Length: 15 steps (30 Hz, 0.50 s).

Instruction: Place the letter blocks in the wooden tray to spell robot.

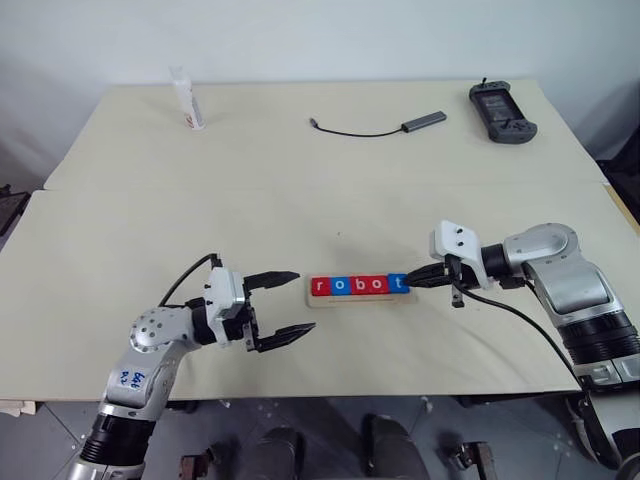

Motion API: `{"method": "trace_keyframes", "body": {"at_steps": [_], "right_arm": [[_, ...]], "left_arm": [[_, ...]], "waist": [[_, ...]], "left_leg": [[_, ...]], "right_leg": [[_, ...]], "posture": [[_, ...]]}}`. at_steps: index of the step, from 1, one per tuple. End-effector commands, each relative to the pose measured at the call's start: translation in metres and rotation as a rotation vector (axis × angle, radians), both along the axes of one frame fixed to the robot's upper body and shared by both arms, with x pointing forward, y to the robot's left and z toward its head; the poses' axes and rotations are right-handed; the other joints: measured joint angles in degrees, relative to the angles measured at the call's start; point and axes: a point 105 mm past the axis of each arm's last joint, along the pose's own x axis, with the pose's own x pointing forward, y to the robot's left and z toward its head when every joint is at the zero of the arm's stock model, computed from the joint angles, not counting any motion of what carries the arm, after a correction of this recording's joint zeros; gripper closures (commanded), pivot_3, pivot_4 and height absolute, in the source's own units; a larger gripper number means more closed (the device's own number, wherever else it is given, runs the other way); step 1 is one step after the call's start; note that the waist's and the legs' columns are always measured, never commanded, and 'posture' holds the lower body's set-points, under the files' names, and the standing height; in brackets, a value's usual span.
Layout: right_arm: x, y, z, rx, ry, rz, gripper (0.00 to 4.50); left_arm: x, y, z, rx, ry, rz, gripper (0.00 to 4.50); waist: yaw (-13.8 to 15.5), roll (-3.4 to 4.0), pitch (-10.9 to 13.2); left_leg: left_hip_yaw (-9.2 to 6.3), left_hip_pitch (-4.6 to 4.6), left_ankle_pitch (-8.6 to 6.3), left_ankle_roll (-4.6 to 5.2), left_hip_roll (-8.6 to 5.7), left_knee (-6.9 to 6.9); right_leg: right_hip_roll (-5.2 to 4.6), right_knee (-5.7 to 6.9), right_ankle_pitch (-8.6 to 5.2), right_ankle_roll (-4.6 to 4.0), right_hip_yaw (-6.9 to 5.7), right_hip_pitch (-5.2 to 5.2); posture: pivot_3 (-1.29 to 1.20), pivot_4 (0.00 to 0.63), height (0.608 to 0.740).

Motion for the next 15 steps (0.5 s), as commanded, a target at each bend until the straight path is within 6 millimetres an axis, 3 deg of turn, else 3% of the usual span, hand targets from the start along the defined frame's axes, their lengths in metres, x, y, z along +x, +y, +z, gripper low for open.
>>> {"method": "trace_keyframes", "body": {"at_steps": [1,6,15], "right_arm": [[0.005,-0.017,0.020,0.037,-0.098,-0.075,4.46],[0.021,-0.010,0.011,0.059,-0.151,-0.117,4.46],[0.020,0.009,-0.003,0.054,-0.112,-0.053,4.46]], "left_arm": [[-0.001,0.002,0.010,0.006,-0.044,-0.003,0.00],[0.002,-0.002,0.011,0.011,-0.047,-0.020,0.00],[0.000,0.003,0.011,0.022,-0.046,-0.010,0.00]], "waist": [[0.10,0.00,0.00],[-0.10,0.00,0.00],[-0.17,0.00,0.00]], "left_leg": [[0.00,0.00,0.00,0.00,0.00,0.00],[0.00,0.02,0.00,-0.01,0.01,0.01],[0.02,0.01,0.00,0.00,0.01,0.00]], "right_leg": [[0.00,0.00,0.00,0.00,-0.01,0.01],[0.02,0.02,0.00,0.00,0.00,0.02],[0.01,0.04,0.00,0.00,0.01,-0.01]], "posture": [[0.00,0.150,0.740],[0.00,0.150,0.740],[0.00,0.150,0.740]]}}
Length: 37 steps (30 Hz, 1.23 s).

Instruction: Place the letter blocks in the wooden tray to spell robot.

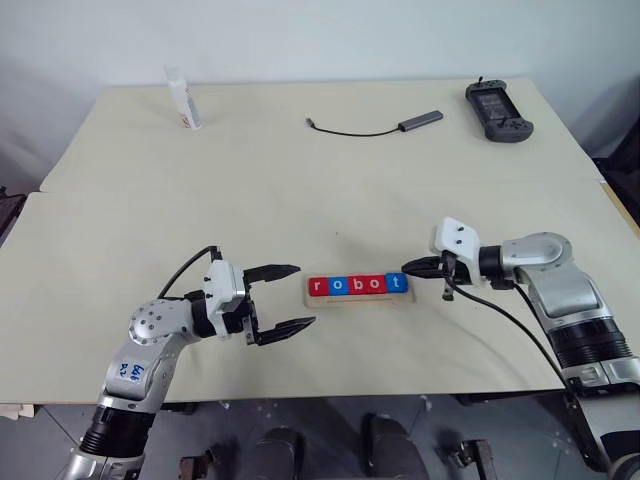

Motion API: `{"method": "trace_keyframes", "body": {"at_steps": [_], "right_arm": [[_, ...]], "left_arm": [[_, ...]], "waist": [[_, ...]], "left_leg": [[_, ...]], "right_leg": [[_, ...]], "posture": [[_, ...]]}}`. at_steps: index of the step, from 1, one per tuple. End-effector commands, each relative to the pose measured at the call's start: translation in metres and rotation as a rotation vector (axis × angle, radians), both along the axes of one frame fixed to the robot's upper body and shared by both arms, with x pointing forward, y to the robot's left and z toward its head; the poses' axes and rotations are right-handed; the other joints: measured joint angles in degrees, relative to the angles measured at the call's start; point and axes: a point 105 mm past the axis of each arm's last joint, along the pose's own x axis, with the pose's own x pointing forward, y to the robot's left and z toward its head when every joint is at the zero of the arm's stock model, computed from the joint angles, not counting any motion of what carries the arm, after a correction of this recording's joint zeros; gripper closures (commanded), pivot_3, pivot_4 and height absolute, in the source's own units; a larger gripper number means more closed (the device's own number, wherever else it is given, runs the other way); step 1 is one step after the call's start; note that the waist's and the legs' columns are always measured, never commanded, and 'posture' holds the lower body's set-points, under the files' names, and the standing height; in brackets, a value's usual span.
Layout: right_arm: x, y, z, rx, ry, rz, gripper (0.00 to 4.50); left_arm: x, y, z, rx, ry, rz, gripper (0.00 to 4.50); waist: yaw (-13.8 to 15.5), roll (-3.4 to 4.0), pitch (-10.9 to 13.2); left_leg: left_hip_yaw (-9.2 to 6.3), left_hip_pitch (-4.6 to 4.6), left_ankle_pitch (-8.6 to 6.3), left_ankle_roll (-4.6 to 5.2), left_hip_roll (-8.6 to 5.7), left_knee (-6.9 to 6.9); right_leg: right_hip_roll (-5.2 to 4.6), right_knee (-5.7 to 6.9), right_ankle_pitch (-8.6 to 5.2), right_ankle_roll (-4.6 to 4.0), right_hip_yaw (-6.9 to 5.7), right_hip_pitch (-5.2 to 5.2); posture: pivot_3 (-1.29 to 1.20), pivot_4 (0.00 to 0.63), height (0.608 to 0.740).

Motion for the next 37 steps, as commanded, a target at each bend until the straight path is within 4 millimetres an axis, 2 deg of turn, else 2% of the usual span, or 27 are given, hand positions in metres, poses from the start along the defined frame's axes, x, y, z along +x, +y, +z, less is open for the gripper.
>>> {"method": "trace_keyframes", "body": {"at_steps": [1,4,7,11,13,16,19,23,27,32,37], "right_arm": [[-0.002,0.005,0.004,-0.010,-0.013,0.029,4.46],[-0.004,0.005,-0.002,-0.027,-0.005,0.032,4.46],[-0.003,0.003,0.004,-0.003,-0.015,0.021,4.46],[-0.006,-0.005,0.028,0.086,-0.108,0.023,4.46],[-0.017,-0.010,0.044,0.190,-0.138,0.051,4.46],[-0.038,-0.024,0.049,0.261,-0.148,0.040,3.95],[-0.056,-0.038,0.043,0.266,-0.215,0.008,2.92],[-0.079,-0.057,0.036,0.340,-0.208,-0.099,1.54],[-0.086,-0.065,0.033,0.392,-0.210,-0.180,0.14],[-0.082,-0.063,0.031,0.400,-0.243,-0.193,0.04],[-0.080,-0.063,0.029,0.411,-0.252,-0.206,0.04]], "left_arm": [[-0.004,0.002,0.006,0.001,-0.029,0.002,0.00],[-0.004,0.002,0.006,0.000,-0.029,0.005,0.00],[-0.004,0.002,0.006,0.000,-0.030,0.009,0.00],[-0.003,0.006,0.006,0.014,-0.038,0.024,0.00],[-0.001,0.012,0.006,0.031,-0.049,0.045,0.00],[0.001,0.025,0.007,0.042,-0.046,0.064,0.00],[0.003,0.037,0.008,0.056,-0.044,0.090,0.00],[0.009,0.055,0.007,0.075,-0.011,0.154,0.00],[0.013,0.063,0.008,0.074,-0.026,0.178,0.00],[0.025,0.066,0.008,0.095,-0.067,0.206,0.00],[0.023,0.062,0.009,0.071,-0.087,0.213,0.00]], "waist": [[0.11,0.00,0.00],[0.09,0.00,0.00],[0.07,0.00,0.00],[0.17,0.00,0.00],[0.27,0.00,0.00],[0.56,0.00,0.00],[0.98,0.00,0.00],[1.39,0.00,0.00],[1.24,0.00,0.00],[1.40,0.00,0.00],[1.40,0.00,0.00]], "left_leg": [[0.00,0.00,0.00,0.00,0.00,0.00],[-0.02,0.00,0.00,0.00,-0.01,0.00],[-0.02,0.01,0.00,0.00,0.00,0.00],[-0.03,0.00,0.00,0.00,0.00,0.00],[-0.03,-0.02,0.00,0.00,-0.01,0.00],[-0.08,-0.04,0.00,0.00,0.00,-0.03],[-0.09,-0.02,-0.01,0.01,0.01,-0.05],[-0.02,0.01,-0.01,0.01,0.00,-0.04],[0.01,0.07,-0.01,0.01,0.01,-0.03],[0.03,0.11,0.00,-0.01,0.01,-0.02],[0.01,0.09,-0.01,0.01,0.00,-0.03]], "right_leg": [[0.00,0.00,0.00,0.00,0.00,0.01],[-0.01,0.00,0.00,0.00,-0.01,0.02],[0.00,0.00,0.00,0.00,-0.01,0.01],[0.00,0.00,0.00,0.00,-0.01,0.01],[-0.01,0.00,0.00,0.00,-0.02,0.01],[-0.01,-0.01,0.00,0.00,-0.05,0.02],[0.00,-0.03,0.00,0.00,-0.07,0.05],[0.01,-0.04,0.00,0.00,0.00,0.05],[0.02,-0.01,0.00,0.00,0.05,0.06],[0.02,0.02,0.00,0.00,0.05,0.08],[0.01,0.00,0.00,0.00,0.04,0.08]], "posture": [[0.00,0.150,0.740],[0.00,0.150,0.740],[0.00,0.150,0.740],[0.00,0.150,0.740],[0.00,0.150,0.740],[0.00,0.150,0.740],[0.00,0.150,0.740],[0.00,0.150,0.740],[0.00,0.150,0.740],[0.00,0.150,0.740],[0.00,0.150,0.740]]}}
